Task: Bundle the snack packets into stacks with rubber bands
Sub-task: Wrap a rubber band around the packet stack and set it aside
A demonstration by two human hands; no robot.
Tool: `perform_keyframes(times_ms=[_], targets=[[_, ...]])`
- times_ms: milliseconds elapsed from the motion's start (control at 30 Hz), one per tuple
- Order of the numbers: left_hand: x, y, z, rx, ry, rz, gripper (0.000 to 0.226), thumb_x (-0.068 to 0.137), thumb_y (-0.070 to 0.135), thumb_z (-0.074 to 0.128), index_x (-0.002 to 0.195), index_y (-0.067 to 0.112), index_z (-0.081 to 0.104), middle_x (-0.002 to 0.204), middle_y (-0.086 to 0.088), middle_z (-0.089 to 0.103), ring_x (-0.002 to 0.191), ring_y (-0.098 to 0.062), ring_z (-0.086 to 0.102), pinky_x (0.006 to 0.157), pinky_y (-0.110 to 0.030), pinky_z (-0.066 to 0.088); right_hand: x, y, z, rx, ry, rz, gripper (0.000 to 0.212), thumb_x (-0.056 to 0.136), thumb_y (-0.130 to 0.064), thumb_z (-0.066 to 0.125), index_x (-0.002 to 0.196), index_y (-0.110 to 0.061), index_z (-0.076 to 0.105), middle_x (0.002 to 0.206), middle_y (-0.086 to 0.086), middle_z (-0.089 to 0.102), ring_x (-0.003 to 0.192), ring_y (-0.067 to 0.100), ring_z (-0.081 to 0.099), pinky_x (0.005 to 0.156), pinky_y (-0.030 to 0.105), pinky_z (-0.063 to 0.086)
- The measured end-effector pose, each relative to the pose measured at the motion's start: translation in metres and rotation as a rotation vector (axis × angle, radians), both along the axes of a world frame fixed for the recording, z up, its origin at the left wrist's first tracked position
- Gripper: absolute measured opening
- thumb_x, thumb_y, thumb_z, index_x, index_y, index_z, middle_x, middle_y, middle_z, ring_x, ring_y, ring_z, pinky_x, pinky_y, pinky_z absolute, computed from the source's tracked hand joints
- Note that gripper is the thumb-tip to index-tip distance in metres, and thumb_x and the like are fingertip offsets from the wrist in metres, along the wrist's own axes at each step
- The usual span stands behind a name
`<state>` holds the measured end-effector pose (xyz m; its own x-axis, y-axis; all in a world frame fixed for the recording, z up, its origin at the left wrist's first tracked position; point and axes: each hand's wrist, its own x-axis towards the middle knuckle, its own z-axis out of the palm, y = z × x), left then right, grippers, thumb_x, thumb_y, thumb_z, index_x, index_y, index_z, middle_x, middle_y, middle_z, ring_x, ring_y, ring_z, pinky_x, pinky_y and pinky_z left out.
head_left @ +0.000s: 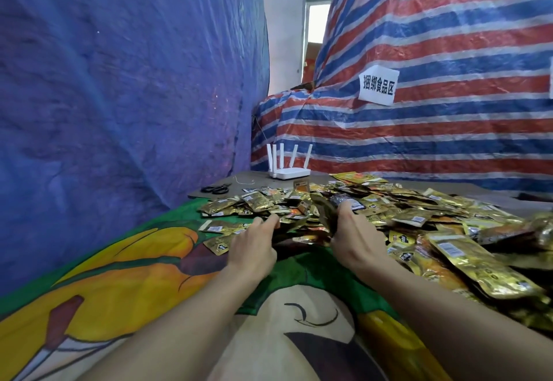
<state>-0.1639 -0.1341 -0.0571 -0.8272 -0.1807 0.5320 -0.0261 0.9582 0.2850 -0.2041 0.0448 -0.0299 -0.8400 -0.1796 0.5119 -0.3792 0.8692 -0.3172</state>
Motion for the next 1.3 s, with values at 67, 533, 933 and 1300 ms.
perform_keyframes(times_ms=[67, 533, 933, 1300], targets=[[0.007, 0.003, 0.001, 0.076, 0.061, 0.052, 0.035, 0.092, 0.006, 0.052, 0.119, 0.028, 0.048, 0.11, -0.001, 0.058, 0.099, -0.032, 0.061, 0.071, -0.038, 0.044, 0.009, 0.008, 0.009, -0.135, 0.004, 0.001, 0.042, 0.088, -0.004, 0.056, 0.12, -0.011, 0.031, 0.074, 0.0, 0.048, 0.068, 0.029, 0.054, 0.058, 0.038, 0.044], [0.03, 0.085, 0.025, 1.537, 0.087, -0.046, 0.076, 0.087, 0.01, 0.072, 0.15, 0.003, 0.029, 0.138, -0.019, 0.05, 0.122, -0.034, 0.049, 0.108, -0.047, 0.036, 0.069, 0.08, 0.018, -1.174, -0.431, 0.347, 0.04, 0.083, 0.011, 0.053, 0.108, -0.019, 0.061, 0.098, 0.009, 0.074, 0.093, 0.03, 0.071, 0.063, 0.041, 0.058], [0.04, 0.112, 0.011, 1.397, 0.031, -0.535, 0.017, 0.088, 0.018, 0.067, 0.103, 0.011, 0.065, 0.103, -0.019, 0.073, 0.092, -0.034, 0.072, 0.073, -0.046, 0.06, 0.074, 0.084, 0.001, -1.104, -0.403, 0.423, 0.036, 0.09, 0.003, 0.055, 0.111, -0.024, 0.064, 0.095, -0.002, 0.077, 0.089, 0.018, 0.075, 0.071, 0.038, 0.061], [0.044, 0.101, 0.003, 1.049, 0.111, -0.35, 0.007, 0.084, -0.003, 0.065, 0.08, 0.003, 0.066, 0.074, -0.015, 0.069, 0.072, -0.034, 0.066, 0.07, -0.049, 0.056, 0.087, 0.086, -0.003, -0.911, -0.36, 0.449, 0.028, 0.089, 0.006, 0.055, 0.1, -0.019, 0.061, 0.087, 0.01, 0.072, 0.079, 0.021, 0.073, 0.059, 0.035, 0.062]])
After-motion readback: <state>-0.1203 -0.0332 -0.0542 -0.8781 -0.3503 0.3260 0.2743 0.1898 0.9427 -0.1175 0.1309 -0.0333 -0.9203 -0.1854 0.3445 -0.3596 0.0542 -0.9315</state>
